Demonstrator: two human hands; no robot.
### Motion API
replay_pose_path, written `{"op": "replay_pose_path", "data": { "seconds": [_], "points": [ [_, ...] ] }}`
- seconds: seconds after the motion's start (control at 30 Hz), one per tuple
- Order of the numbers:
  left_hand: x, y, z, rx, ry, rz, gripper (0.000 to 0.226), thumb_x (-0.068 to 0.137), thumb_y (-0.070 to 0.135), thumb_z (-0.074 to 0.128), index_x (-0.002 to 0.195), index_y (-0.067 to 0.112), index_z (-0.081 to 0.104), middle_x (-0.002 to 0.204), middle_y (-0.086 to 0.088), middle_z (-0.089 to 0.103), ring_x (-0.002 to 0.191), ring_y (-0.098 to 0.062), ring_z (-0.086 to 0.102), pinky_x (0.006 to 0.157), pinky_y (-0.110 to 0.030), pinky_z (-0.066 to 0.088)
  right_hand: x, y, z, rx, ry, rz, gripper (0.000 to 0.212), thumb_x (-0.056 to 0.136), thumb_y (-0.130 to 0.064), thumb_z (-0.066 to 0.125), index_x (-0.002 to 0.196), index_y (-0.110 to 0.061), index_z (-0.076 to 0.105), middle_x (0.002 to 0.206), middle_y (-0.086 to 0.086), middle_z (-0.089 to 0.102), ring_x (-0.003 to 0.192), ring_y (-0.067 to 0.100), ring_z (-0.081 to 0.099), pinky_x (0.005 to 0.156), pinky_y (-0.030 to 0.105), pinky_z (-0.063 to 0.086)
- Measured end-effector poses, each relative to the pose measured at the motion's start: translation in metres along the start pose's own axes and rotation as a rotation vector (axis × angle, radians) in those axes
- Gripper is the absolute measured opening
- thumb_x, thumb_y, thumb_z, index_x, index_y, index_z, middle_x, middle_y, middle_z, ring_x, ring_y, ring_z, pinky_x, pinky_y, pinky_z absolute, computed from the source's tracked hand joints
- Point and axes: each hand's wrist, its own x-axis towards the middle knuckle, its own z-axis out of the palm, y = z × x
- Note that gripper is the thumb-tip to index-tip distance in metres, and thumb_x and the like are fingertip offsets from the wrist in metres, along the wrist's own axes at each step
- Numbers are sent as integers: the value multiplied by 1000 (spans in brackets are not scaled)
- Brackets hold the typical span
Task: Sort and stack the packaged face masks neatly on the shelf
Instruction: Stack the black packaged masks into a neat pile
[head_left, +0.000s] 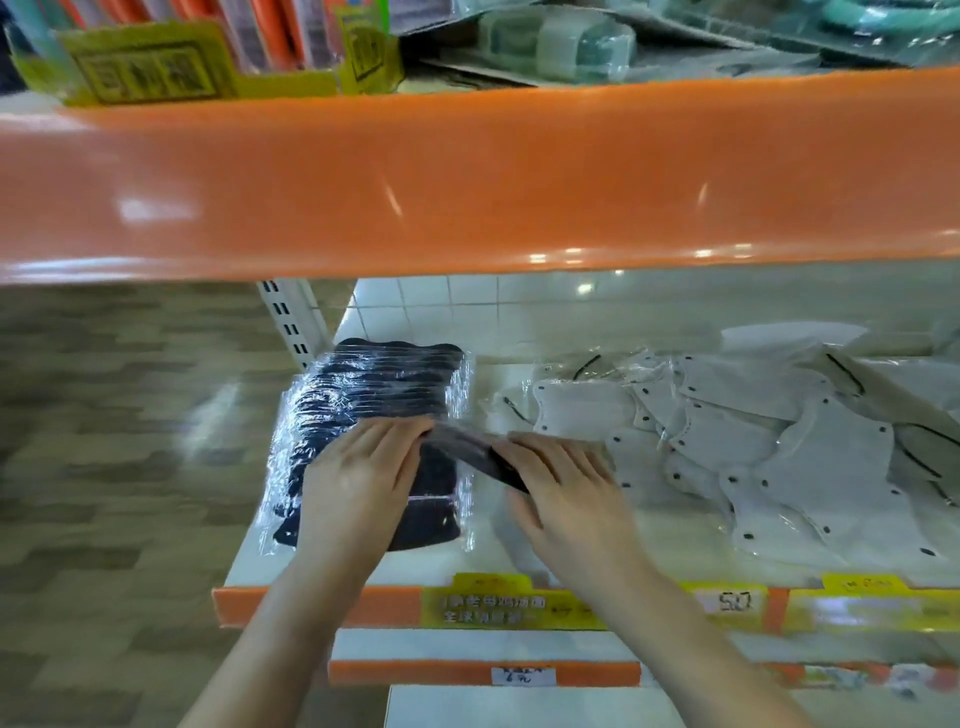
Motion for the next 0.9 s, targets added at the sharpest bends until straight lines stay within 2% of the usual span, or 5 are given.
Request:
{"op": "replay_pose_path", "data": {
  "seconds": [0.17,0.27,0.47,0.67,0.9],
  "points": [
    [-26,-41,-21,30,28,-57,29,86,4,48,99,6,73,105,-2,72,96,-20,68,85,-24,46,16,-31,22,24,-33,-75,44,74,-13,43,110,-17,68,111,-3,65,99,18,60,80,28,43],
    [-45,-59,-25,60,24,-100,31,83,0,47,98,7,73,108,-1,71,102,-18,65,90,-25,45,16,-41,44,46,-78,-98,44,75,-5,55,116,-15,66,119,0,62,104,21,57,86,34,47],
    [-82,-82,-23,72,-87,-85,26,84,5,48,90,8,74,103,-1,72,96,-19,66,88,-25,45,-3,-50,71,60,-208,-128,50,65,-7,75,114,-17,68,117,-1,63,106,17,54,84,33,51],
    [-101,-92,-23,59,-258,-123,24,85,20,50,88,15,74,105,2,70,97,-19,65,78,-30,52,-11,-57,76,35,-270,-62,38,84,-36,40,106,-28,70,110,-11,65,100,10,61,81,27,51],
    [-105,-97,-20,33,-434,-256,37,76,54,51,85,24,72,110,6,67,102,-9,56,68,-27,54,-17,-63,79,6,-309,-15,45,86,-52,41,111,-28,69,122,-8,63,110,12,59,89,30,50]
  ]
}}
